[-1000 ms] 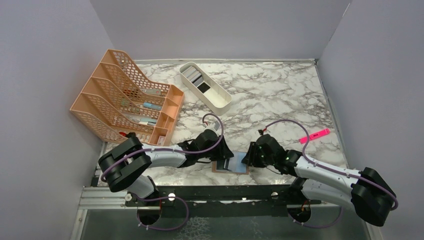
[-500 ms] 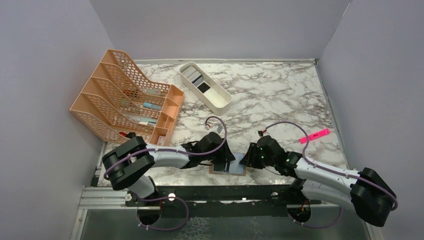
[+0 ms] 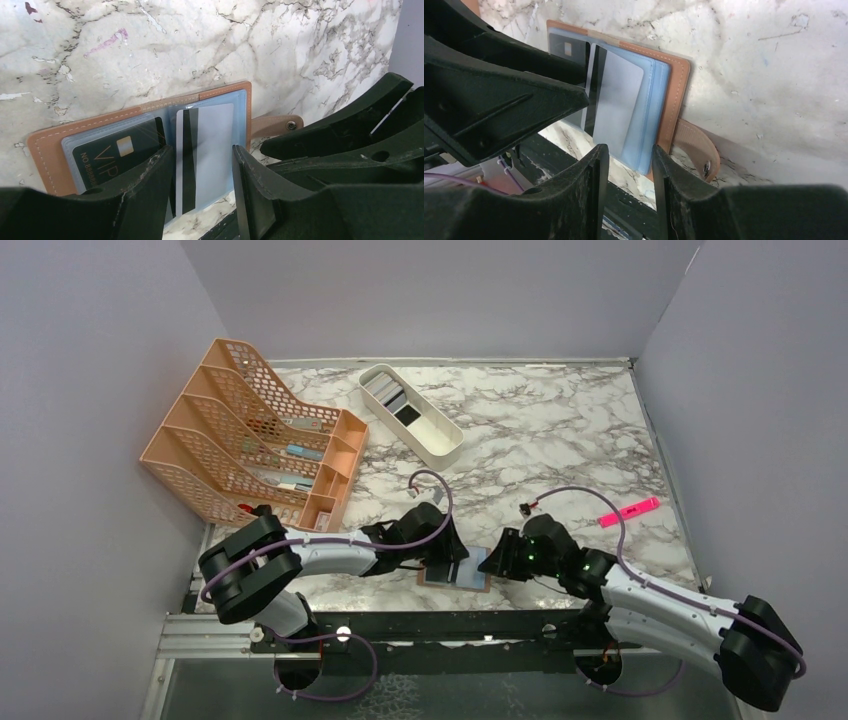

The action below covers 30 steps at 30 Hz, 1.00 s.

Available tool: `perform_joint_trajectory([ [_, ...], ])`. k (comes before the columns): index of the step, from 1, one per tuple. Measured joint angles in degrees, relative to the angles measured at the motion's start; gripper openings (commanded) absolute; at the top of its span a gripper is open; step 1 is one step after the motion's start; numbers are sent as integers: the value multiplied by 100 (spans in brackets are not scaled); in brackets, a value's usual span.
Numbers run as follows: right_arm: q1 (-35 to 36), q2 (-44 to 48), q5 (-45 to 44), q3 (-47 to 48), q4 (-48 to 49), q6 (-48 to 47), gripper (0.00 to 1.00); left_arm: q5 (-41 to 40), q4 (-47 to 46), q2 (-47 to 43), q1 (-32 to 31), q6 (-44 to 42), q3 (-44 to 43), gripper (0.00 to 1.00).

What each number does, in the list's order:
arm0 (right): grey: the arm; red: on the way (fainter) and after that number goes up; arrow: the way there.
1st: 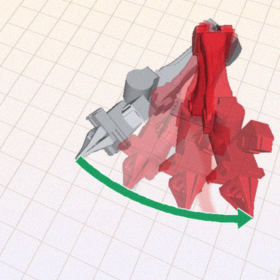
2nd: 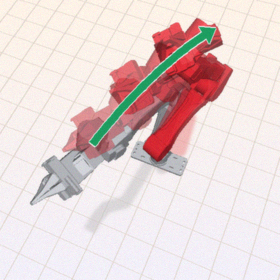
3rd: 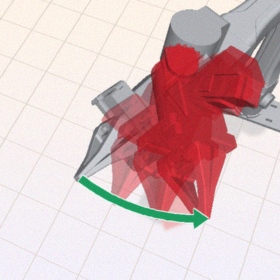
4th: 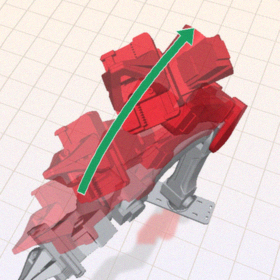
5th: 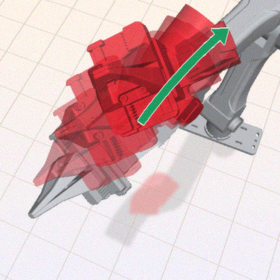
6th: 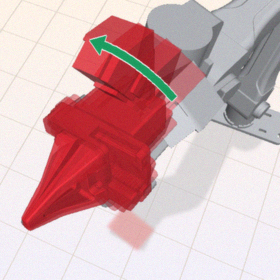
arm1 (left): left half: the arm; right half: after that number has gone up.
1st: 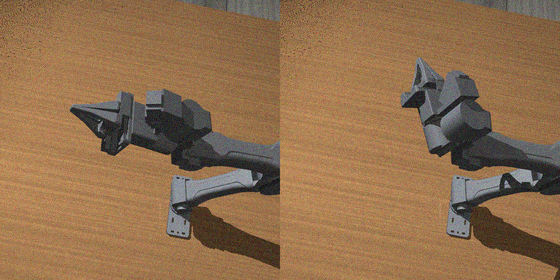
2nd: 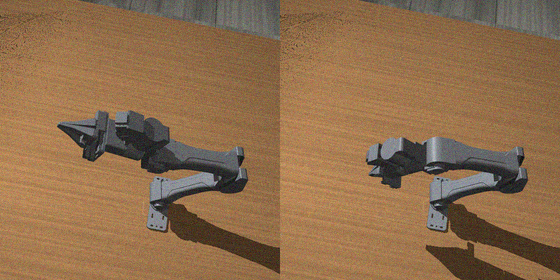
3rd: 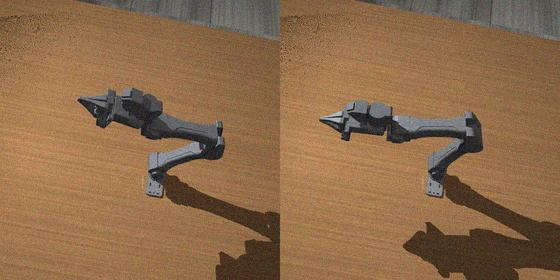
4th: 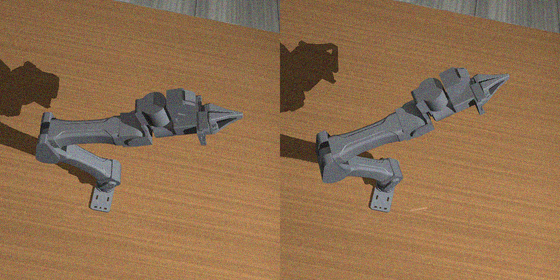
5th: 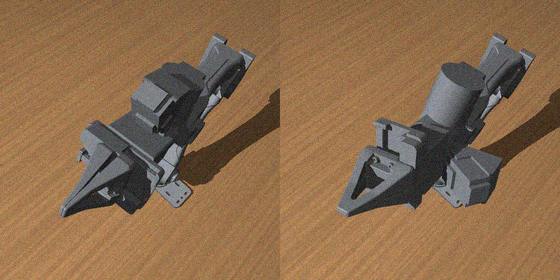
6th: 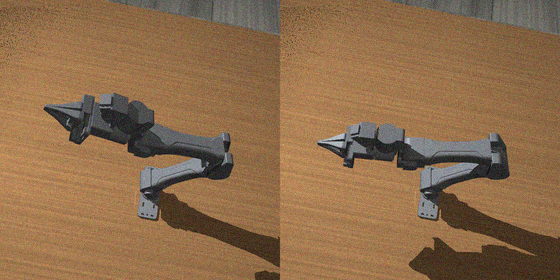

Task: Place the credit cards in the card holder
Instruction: Insert the credit card into the card holder.

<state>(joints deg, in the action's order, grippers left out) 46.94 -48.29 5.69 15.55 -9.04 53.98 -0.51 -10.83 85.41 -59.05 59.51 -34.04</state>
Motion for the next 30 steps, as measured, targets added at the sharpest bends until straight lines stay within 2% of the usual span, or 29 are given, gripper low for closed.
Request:
perform_joint_trajectory([
  [13, 0, -741, 385, -184, 723, 168, 40, 4, -186, 120, -164, 173, 24, 50],
  [26, 0, -597, 291, -249, 717, 170, 39, 24, -623, 284, -232, 435, 46, 49],
  [30, 0, -367, 116, -251, 485, 153, 42, 26, -662, 260, -273, 476, 76, 50],
])
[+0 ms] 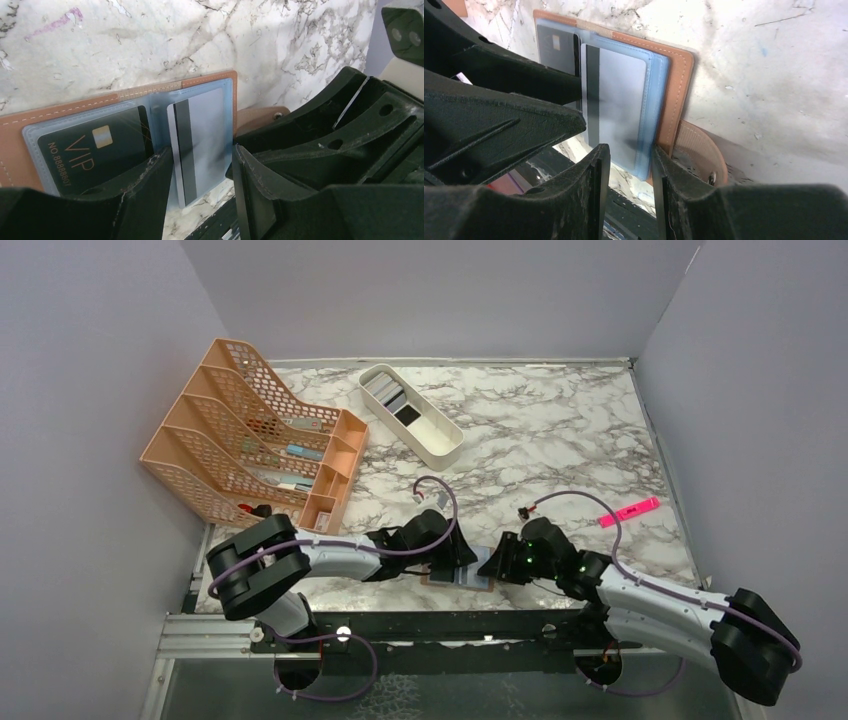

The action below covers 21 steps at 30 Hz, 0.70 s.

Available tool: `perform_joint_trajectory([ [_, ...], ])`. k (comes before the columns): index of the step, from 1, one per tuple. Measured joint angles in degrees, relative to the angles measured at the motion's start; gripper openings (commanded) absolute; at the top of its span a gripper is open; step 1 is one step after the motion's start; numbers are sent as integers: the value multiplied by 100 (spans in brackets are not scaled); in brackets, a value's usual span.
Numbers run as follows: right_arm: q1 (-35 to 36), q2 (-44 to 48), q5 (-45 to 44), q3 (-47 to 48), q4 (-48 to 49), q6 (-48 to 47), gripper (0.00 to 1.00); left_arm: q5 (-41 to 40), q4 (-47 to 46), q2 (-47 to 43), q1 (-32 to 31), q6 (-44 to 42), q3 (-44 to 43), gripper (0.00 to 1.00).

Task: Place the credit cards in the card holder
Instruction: Insert the credit card into the card holder.

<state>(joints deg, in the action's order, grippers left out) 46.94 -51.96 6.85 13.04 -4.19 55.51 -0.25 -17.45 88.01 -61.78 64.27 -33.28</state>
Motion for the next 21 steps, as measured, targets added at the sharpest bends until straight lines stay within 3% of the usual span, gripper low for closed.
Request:
perform_joint_trajectory([
  [12, 0, 387, -42, 72, -345, 46, 47, -444, 1318, -730, 74, -575, -260, 52],
  [21, 0, 13, 20, 175, -258, 105, 48, -935, 2299, -1064, 372, -1250, -437, 41],
])
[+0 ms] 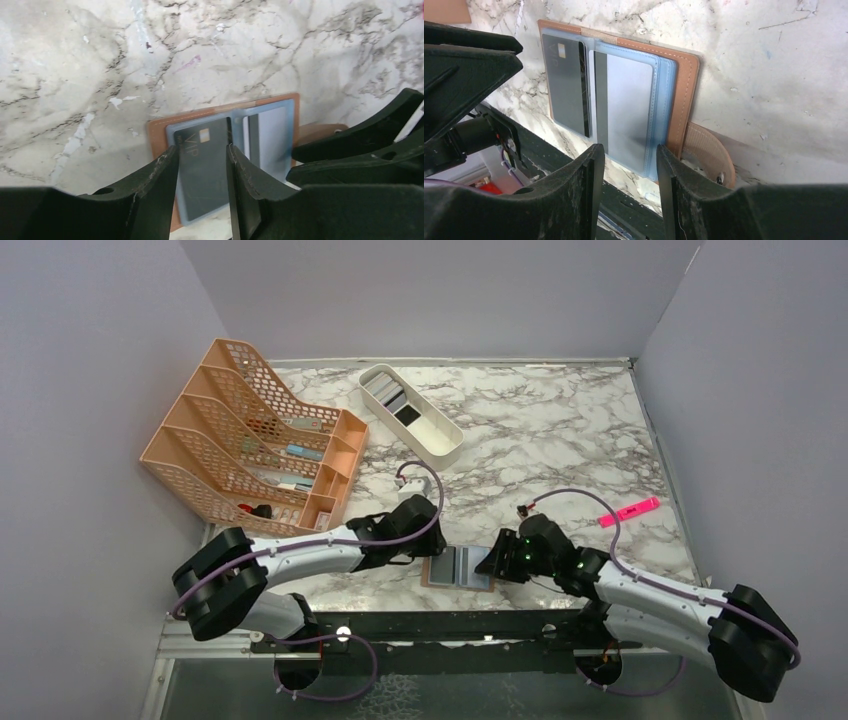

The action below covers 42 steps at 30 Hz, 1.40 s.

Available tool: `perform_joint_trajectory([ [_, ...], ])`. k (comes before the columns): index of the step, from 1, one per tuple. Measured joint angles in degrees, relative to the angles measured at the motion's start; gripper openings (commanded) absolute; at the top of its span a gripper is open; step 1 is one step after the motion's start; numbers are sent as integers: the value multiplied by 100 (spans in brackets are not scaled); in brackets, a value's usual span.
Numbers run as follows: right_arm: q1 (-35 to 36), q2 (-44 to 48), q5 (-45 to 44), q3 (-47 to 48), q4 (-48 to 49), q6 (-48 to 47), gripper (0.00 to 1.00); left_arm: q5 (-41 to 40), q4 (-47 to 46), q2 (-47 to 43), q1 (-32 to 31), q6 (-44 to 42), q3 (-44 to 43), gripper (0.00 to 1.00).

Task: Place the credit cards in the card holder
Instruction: Insert the credit card into the card holder.

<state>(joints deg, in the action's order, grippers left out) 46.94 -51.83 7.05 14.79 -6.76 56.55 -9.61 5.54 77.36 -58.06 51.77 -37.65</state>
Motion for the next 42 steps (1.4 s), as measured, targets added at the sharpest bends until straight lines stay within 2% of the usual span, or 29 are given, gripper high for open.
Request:
perform_joint_trajectory([
  [11, 0, -321, 101, 37, 358, 66, 48, 48, 22, 197, 74, -243, 374, 26],
  [21, 0, -328, 179, 37, 522, 61, 48, 415, -472, 262, 107, -282, 529, 21],
  [27, 0, -330, 382, 42, 734, 50, 49, 675, -874, 284, 127, -155, 708, 21],
  [32, 0, -402, 730, 96, 1287, 46, 49, 946, -1036, 284, 131, -15, 778, 23],
  [37, 0, -693, 1032, 153, 1753, 50, 49, 1047, -1029, 278, 131, 46, 776, 30],
  [42, 0, -1113, 1261, 278, 2083, 44, 50, 990, -621, -13, 173, 31, 678, 36],
])
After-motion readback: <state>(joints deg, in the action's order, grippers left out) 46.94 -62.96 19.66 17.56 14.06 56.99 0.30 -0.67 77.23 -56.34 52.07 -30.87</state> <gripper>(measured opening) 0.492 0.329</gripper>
